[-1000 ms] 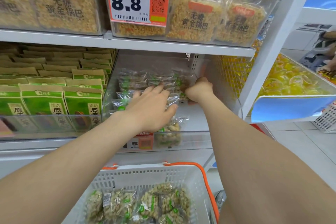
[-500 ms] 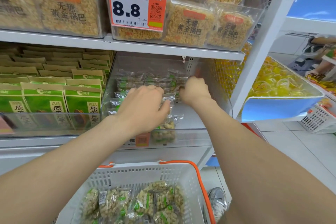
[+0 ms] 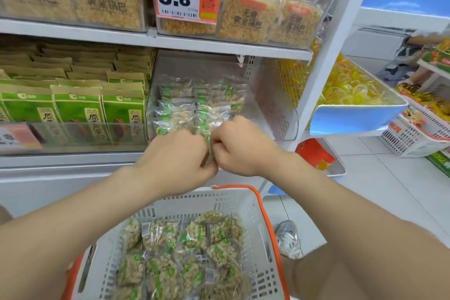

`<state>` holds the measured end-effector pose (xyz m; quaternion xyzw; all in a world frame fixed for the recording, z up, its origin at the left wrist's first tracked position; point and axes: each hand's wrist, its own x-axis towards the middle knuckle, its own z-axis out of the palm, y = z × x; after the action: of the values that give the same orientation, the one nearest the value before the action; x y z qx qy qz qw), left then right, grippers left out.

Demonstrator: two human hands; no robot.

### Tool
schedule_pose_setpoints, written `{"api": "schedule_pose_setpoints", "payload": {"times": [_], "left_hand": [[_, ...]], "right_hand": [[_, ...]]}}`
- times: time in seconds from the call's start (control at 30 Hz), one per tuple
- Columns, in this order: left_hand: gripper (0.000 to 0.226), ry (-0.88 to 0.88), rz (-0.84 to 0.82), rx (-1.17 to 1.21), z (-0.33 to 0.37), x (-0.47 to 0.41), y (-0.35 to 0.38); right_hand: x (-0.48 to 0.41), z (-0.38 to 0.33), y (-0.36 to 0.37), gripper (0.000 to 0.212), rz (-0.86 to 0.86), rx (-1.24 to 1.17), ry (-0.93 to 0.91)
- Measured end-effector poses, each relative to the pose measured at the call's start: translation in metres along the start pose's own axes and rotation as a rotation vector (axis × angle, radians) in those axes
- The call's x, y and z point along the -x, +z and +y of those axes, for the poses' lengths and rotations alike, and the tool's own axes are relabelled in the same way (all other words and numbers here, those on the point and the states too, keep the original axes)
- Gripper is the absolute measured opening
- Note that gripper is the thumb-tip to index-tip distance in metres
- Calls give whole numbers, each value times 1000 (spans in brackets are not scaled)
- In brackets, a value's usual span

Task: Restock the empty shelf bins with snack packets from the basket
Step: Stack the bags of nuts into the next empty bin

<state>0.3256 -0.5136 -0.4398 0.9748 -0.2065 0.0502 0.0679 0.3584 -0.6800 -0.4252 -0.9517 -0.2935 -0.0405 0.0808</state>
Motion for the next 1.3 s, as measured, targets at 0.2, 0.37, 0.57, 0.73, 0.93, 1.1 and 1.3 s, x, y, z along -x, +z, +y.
{"api": "schedule_pose_setpoints", "payload": {"times": [0.2, 0.37, 0.57, 0.73, 0.93, 1.1, 1.3], "left_hand": [[33, 223, -467, -285, 5, 19, 40], [22, 287, -721, -321, 6, 21, 78], [17, 381, -802, -318, 14, 18, 99], [17, 421, -797, -333, 13, 16, 108], [19, 405, -815, -350, 12, 17, 122], [20, 395, -828, -343, 14, 17, 122], [12, 352, -814, -318, 15, 17, 113]], "right_hand": [[45, 5, 78, 21, -585, 73, 33], [66, 14, 153, 25, -854, 165, 45], [112, 25, 234, 22, -1144, 347, -38], [147, 39, 273, 57, -1349, 400, 6], [150, 46, 277, 13, -1445, 290, 175], [144, 36, 271, 33, -1195, 73, 201], [108, 31, 238, 20, -763, -189, 285]]}}
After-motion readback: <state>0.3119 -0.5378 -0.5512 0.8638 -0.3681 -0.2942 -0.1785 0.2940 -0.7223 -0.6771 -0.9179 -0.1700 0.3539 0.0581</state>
